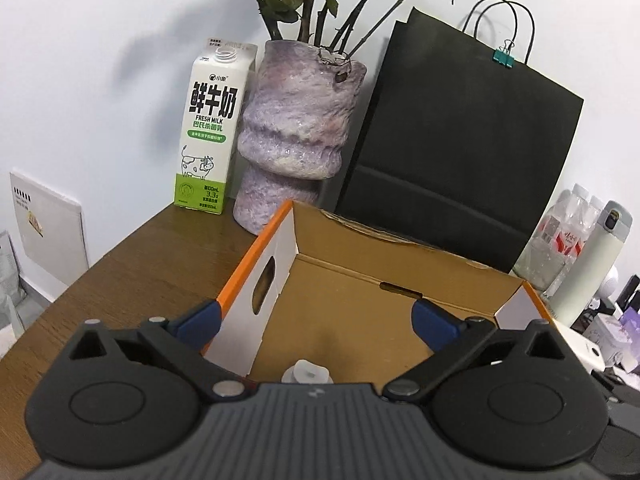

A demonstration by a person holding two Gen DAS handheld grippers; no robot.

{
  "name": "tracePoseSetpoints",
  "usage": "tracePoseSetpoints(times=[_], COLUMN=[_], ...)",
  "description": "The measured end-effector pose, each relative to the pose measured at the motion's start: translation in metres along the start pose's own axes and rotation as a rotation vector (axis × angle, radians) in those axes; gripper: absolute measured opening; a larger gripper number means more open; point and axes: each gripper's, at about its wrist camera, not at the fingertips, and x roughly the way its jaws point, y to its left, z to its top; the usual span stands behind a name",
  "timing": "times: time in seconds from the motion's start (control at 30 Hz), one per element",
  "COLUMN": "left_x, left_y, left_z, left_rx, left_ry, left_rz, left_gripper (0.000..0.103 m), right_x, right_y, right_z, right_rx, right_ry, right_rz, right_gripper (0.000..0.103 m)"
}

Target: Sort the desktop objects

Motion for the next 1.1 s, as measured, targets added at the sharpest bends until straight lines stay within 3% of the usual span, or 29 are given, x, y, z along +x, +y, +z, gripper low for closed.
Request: tracePoseSetpoints(times=[0.37,0.7,1.1], left_x=[-0.023,-0.068,-0.104], left_y=[-0.007,0.009,0.046], left_z=[0.001,-0.011,-0.040], left_rx=[0.024,0.021,0.002], left_ry=[-0.041,-0.102,-0.063], left_rz=[-0.010,-0.005,0.054], left_gripper=[0.103,0.103,0.103], right_x=[-0.018,-0.064,-0.108], right_y=[0.002,-0.013,-0.005], right_z=[-0.004,-0.025,-0.067], right_rx=[0.001,0.026,0.007], right_ry=[-0.040,-0.080,-0.052], right_rz=[-0.045,-0.070,-0.078], right_gripper=[0.103,0.103,0.103])
